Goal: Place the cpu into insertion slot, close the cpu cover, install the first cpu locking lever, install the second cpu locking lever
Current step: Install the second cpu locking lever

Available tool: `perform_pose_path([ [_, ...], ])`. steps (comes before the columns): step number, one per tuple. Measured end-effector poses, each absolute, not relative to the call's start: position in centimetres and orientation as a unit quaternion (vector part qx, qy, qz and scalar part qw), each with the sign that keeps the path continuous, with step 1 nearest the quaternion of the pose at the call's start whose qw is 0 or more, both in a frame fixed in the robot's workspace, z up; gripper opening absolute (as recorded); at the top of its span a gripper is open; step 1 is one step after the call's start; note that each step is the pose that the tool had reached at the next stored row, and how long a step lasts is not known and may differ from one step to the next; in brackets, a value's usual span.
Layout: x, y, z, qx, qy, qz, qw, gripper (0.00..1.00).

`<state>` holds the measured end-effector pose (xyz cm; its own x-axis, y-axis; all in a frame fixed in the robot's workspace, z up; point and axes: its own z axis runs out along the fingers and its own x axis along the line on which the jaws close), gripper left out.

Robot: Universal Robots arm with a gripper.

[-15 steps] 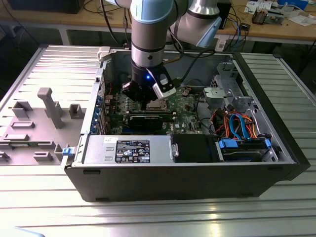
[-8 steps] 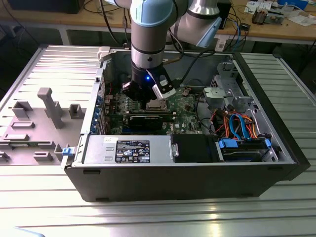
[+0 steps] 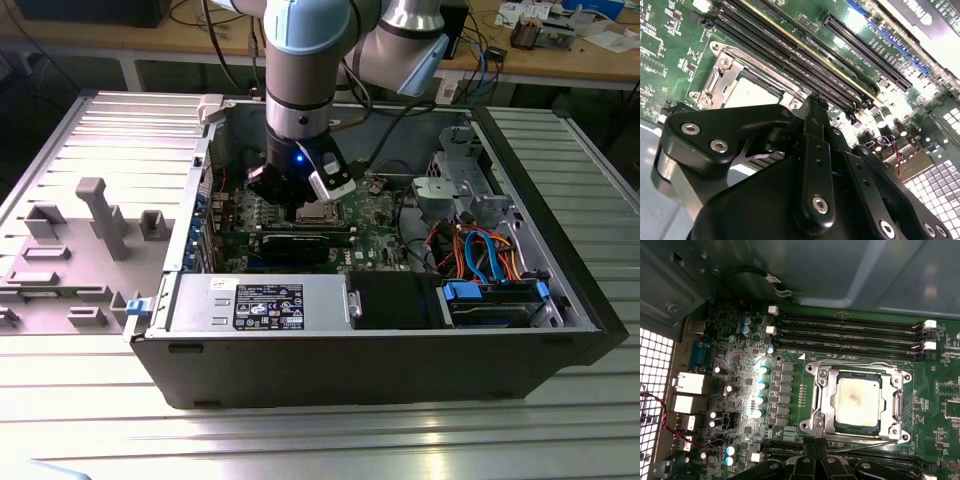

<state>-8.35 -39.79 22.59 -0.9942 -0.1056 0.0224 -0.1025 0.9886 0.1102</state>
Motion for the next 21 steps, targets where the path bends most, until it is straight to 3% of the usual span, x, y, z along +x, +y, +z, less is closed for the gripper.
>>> perform_pose_path([
  [11,-8.4,-40.66,22.59,0.052,-0.997,-0.057,0.014,0.11],
  [21,-8.65,-40.7,22.21,0.053,-0.995,-0.089,0.012,0.11],
])
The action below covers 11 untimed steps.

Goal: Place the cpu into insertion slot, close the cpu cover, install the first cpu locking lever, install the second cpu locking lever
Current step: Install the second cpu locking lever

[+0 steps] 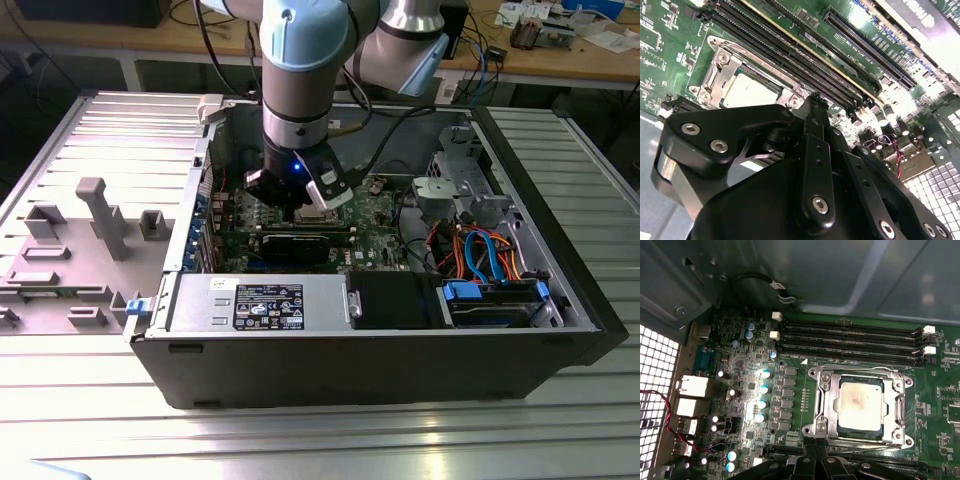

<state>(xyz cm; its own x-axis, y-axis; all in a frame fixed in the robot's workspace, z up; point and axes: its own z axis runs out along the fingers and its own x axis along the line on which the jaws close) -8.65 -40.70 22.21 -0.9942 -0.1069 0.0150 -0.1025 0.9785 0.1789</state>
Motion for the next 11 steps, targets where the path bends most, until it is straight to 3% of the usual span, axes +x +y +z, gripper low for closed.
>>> perform_pose_path([
  [11,-8.83,-40.83,21.63,0.053,-0.994,-0.095,0.012,0.11],
])
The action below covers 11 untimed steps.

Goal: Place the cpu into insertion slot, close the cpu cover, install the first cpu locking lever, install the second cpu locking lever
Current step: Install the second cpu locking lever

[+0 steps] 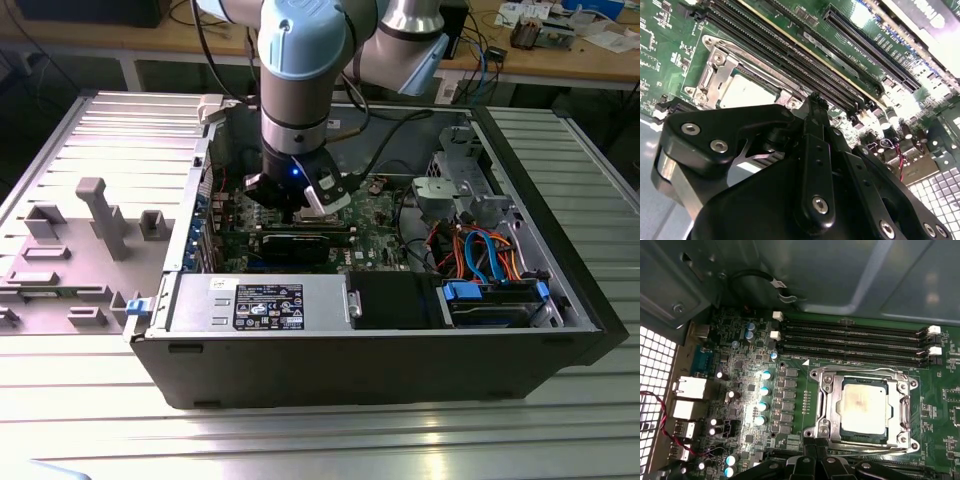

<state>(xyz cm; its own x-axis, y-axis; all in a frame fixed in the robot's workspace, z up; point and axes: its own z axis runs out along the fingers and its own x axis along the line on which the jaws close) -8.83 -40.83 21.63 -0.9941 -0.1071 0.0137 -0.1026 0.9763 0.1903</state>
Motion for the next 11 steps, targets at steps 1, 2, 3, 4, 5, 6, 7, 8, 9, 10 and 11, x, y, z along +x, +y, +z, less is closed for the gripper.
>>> perform_pose_path([
  [1,-8.82,-40.89,21.69,0.053,-0.994,-0.095,0.012,0.11],
  [2,-8.83,-40.95,21.73,0.053,-0.994,-0.095,0.012,0.11],
  [3,-8.82,-41.04,21.75,0.053,-0.994,-0.095,0.012,0.11],
  [4,-8.83,-41.1,21.76,0.053,-0.994,-0.095,0.012,0.11],
  [5,-8.82,-41.18,21.75,0.053,-0.994,-0.095,0.012,0.11],
  [6,-8.83,-41.28,21.75,0.053,-0.994,-0.095,0.012,0.11],
  [7,-8.83,-41.38,21.76,0.053,-0.994,-0.095,0.012,0.11],
  [8,-8.82,-41.53,21.76,0.053,-0.994,-0.096,0.012,0.11],
  [9,-8.83,-41.63,21.75,0.053,-0.994,-0.097,0.012,0.11],
  [10,-8.83,-41.64,21.73,0.053,-0.994,-0.098,0.012,0.11],
  [11,-8.83,-41.65,21.68,0.053,-0.994,-0.1,0.012,0.11],
])
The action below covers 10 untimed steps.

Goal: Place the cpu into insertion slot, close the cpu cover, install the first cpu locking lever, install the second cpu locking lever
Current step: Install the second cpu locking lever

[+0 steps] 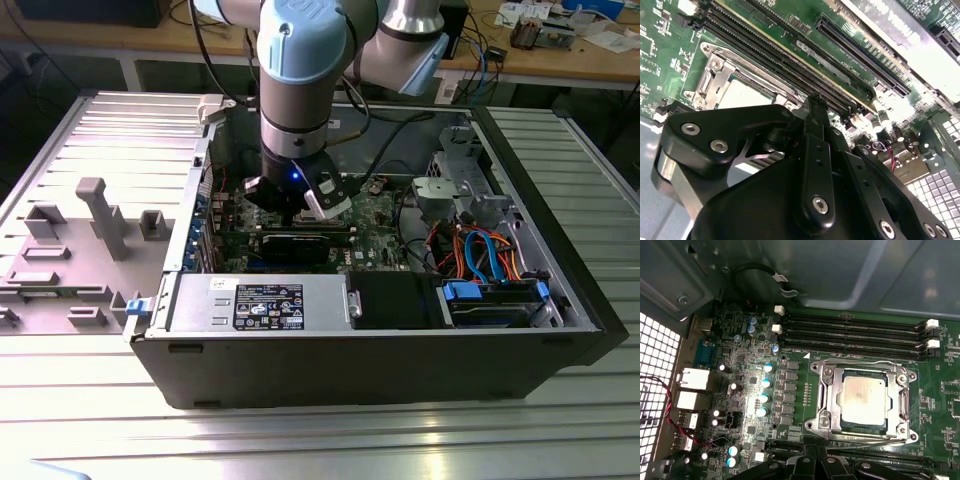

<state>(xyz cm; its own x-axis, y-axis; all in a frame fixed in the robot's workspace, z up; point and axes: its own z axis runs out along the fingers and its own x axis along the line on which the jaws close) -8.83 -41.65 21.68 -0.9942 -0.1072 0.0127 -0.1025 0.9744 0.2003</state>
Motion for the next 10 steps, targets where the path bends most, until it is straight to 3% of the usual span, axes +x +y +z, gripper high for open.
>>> perform_pose_path([
  [10,-8.93,-41.67,20.86,0.053,-0.991,-0.118,0.011,0.11],
])
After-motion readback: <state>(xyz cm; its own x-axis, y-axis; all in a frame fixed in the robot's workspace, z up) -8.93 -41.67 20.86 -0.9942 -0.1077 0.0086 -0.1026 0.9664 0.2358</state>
